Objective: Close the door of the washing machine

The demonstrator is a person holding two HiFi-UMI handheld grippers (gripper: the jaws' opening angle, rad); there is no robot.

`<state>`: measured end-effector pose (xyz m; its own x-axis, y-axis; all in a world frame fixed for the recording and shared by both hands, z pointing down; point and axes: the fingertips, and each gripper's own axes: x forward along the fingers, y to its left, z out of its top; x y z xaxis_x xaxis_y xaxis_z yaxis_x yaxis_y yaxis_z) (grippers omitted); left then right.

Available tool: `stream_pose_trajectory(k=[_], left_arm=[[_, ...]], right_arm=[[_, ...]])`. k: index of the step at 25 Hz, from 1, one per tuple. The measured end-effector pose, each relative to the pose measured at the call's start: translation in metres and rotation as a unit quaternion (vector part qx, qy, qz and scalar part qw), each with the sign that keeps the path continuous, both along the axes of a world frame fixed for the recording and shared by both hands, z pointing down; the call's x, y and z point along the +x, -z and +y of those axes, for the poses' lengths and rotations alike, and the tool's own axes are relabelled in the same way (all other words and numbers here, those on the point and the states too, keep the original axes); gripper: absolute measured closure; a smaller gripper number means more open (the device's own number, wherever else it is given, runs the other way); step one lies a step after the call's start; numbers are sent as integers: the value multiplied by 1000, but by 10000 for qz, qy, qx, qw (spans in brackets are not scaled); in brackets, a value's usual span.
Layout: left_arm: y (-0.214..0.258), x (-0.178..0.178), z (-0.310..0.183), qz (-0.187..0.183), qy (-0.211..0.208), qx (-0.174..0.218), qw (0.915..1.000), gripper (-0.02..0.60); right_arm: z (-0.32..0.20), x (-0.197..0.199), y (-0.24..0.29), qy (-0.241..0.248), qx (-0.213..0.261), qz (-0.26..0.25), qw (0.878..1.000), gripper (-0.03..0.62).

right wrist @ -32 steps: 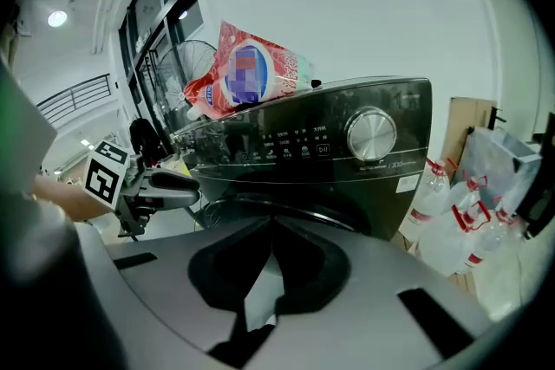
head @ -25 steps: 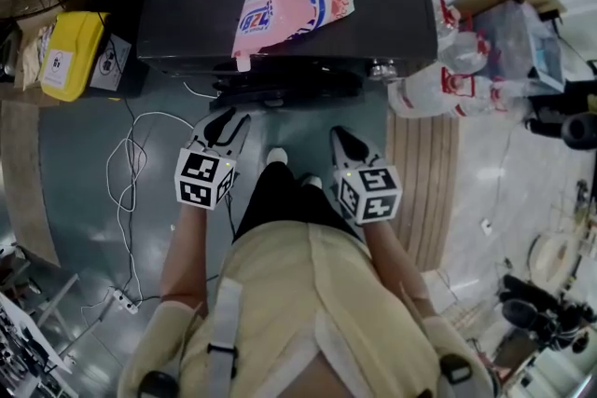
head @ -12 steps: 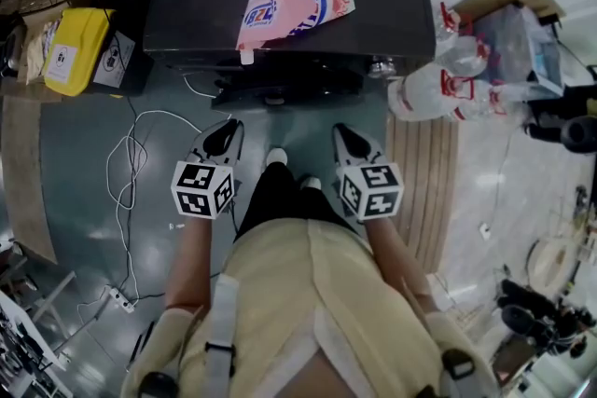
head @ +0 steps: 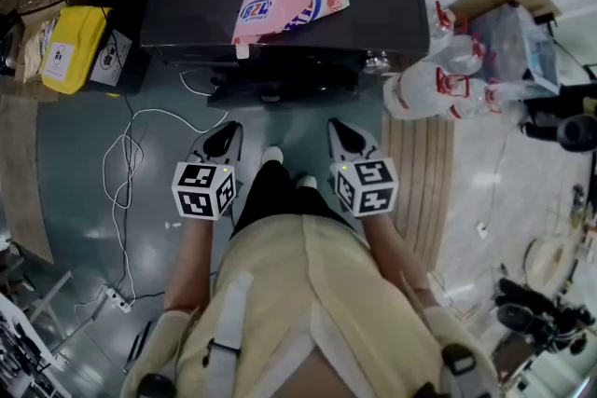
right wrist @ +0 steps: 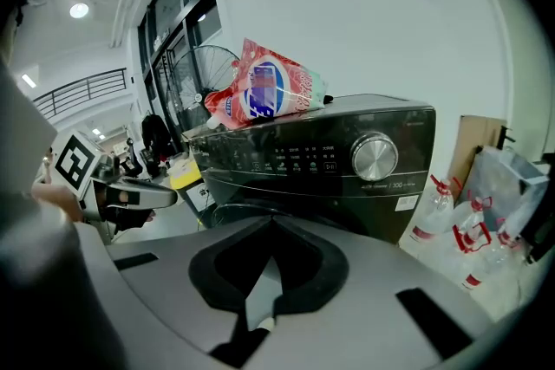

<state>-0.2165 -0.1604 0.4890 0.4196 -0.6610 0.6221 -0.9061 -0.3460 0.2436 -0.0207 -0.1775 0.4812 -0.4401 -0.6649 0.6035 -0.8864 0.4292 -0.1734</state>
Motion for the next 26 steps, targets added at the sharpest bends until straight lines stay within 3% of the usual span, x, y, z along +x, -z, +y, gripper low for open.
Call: stream_pose_trajectory(k=[26], left_arm=[[2, 7, -15, -159, -43, -6, 9999, 554]], right_arm=[[-6, 5, -3, -133, -79, -169, 9997, 591]])
